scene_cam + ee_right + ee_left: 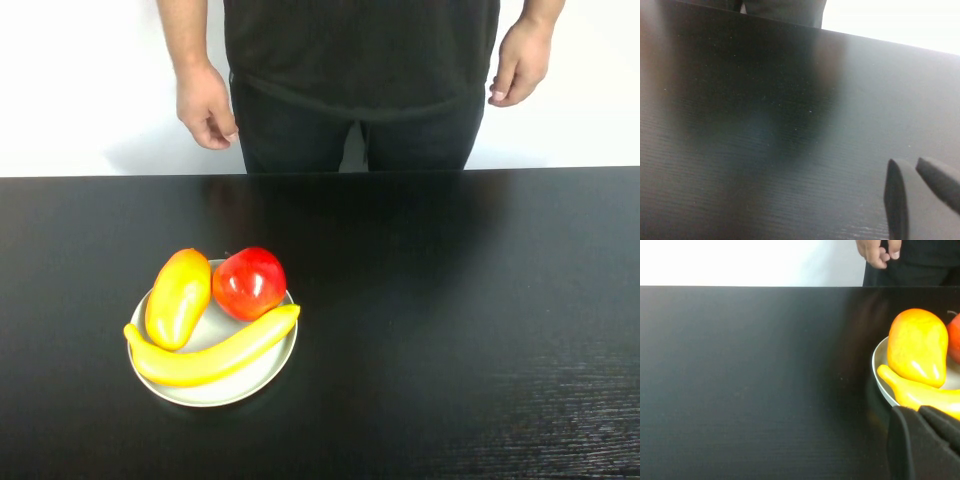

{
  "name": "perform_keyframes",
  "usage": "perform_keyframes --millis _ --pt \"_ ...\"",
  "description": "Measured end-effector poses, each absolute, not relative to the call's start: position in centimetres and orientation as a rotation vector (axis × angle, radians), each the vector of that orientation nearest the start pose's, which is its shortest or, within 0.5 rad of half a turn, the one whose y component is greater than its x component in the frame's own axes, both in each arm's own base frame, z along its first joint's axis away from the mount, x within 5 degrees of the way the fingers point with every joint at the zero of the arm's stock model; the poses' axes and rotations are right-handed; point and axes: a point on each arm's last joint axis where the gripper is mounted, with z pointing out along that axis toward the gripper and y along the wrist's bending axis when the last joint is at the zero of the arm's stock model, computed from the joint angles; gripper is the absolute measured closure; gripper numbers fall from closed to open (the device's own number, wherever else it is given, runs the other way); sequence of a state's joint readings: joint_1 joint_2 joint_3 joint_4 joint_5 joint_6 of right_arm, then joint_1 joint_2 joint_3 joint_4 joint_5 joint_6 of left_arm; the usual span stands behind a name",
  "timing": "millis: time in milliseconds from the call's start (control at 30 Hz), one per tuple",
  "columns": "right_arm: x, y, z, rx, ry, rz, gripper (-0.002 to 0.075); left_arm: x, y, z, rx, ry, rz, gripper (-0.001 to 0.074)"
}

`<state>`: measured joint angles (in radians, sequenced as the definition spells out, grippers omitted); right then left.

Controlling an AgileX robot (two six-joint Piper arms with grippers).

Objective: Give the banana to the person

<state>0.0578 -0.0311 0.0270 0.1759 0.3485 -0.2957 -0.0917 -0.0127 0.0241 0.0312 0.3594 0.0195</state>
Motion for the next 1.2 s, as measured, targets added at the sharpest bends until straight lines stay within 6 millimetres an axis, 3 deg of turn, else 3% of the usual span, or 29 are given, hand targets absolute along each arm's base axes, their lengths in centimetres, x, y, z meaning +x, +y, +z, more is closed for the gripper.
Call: perform_keyframes --millis 367,533,700,867,967,1033,1200 --pt "5.2 0.8 17.5 -0.213 1.81 0.003 0.0733 5.3 -0.4 17.4 0.115 1.843 -0.027 0.0738" --pt "5.2 0.8 17.5 -0.213 1.81 0.003 0.0733 5.4 -0.7 17.9 -0.05 1.784 -0.2 0.0738" --pt "5.2 0.8 17.5 -0.213 1.81 0.003 0.0733 5.6 -0.8 19.0 -0.321 1.656 -0.469 0.0738" --pt "5.2 0.8 17.5 -0.213 1.81 0.003 0.0733 5.6 -0.7 19.6 -0.368 1.574 -0.526 0.0738" --pt "5.2 0.8 17.5 -0.213 1.81 0.003 0.0733 5.5 -0.9 19.5 -0.446 1.626 -0.603 0.0738" --pt "5.2 0.8 17.5 -0.213 1.81 0.003 0.0733 5.3 -1.1 20.6 -0.433 1.705 -0.603 0.0738" --pt "5.2 0.8 17.5 -0.213 1.81 0.003 0.0733 5.4 -1.8 26.7 -0.183 1.836 -0.498 0.0738"
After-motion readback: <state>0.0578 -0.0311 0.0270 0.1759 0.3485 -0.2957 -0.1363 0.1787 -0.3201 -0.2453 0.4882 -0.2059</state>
